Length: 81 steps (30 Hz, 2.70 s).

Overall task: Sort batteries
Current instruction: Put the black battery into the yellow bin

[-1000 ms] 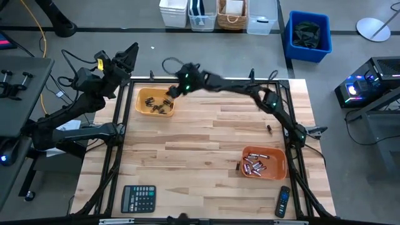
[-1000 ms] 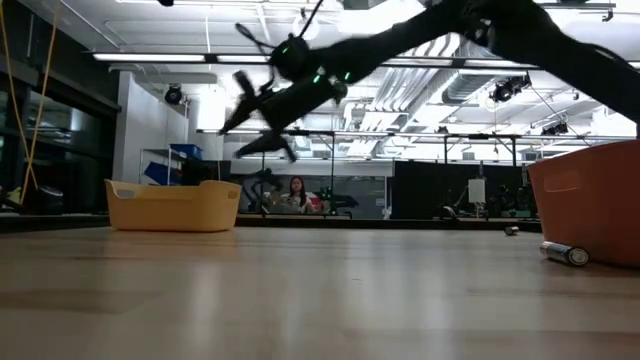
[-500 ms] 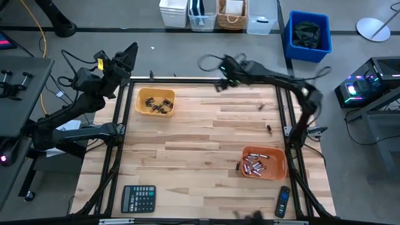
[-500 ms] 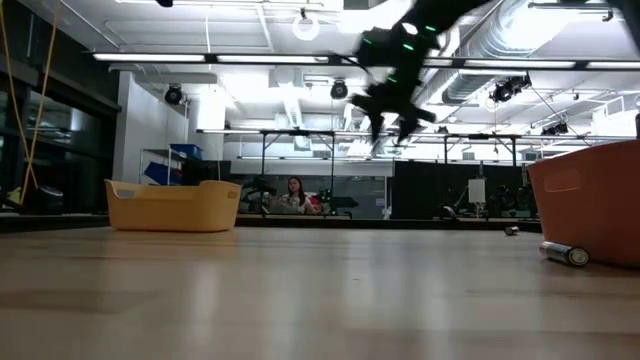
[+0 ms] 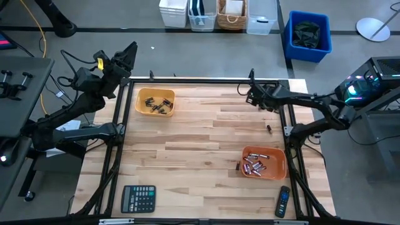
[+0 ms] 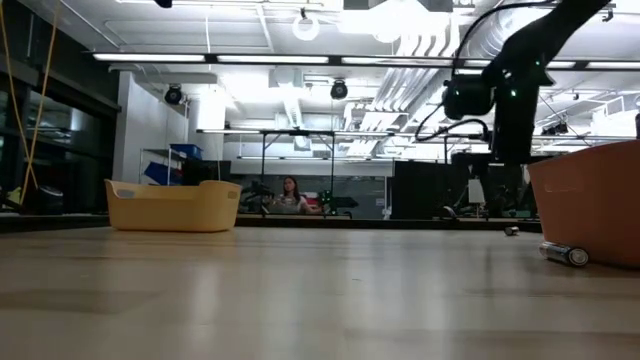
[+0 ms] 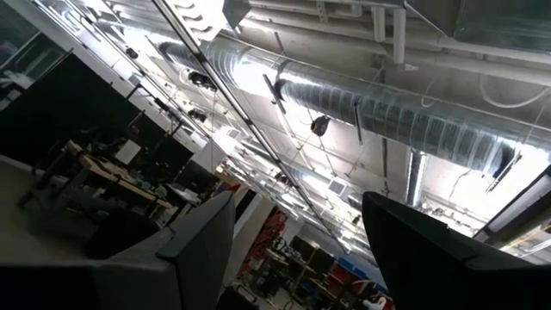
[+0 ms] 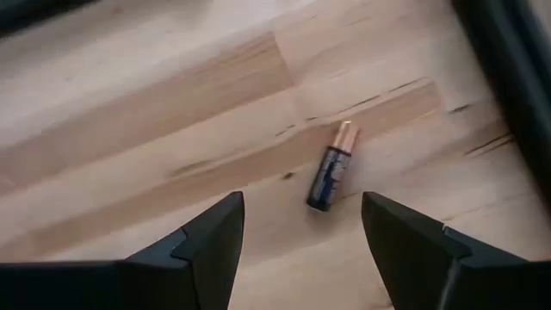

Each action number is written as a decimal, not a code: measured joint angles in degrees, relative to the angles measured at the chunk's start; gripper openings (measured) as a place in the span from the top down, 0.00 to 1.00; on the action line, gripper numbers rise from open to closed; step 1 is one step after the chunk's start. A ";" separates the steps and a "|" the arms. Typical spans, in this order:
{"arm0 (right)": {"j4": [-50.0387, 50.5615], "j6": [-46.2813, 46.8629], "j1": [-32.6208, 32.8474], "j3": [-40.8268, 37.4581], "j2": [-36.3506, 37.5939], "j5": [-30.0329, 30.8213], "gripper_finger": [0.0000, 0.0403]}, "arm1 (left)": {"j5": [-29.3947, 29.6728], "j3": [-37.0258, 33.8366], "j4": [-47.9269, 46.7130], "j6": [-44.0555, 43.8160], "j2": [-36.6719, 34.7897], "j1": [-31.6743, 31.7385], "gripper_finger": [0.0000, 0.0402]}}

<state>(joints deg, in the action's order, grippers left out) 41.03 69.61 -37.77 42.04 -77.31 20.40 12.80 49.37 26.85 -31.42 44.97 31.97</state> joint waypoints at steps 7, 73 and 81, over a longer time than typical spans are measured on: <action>-2.89 9.59 -0.55 -3.87 -2.54 5.54 0.43 | 0.00 0.01 0.00 0.00 0.00 0.00 0.38; 9.00 -48.71 17.17 80.25 -49.42 -17.46 0.41 | 0.26 -0.01 0.01 3.17 1.09 0.06 0.38; 10.00 -43.30 14.68 41.62 -26.36 -13.55 0.40 | 0.20 0.00 0.00 3.15 1.09 0.32 0.38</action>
<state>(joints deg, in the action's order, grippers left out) 51.02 26.31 -23.09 83.66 -103.67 6.85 12.99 49.37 26.85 -28.27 46.06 32.28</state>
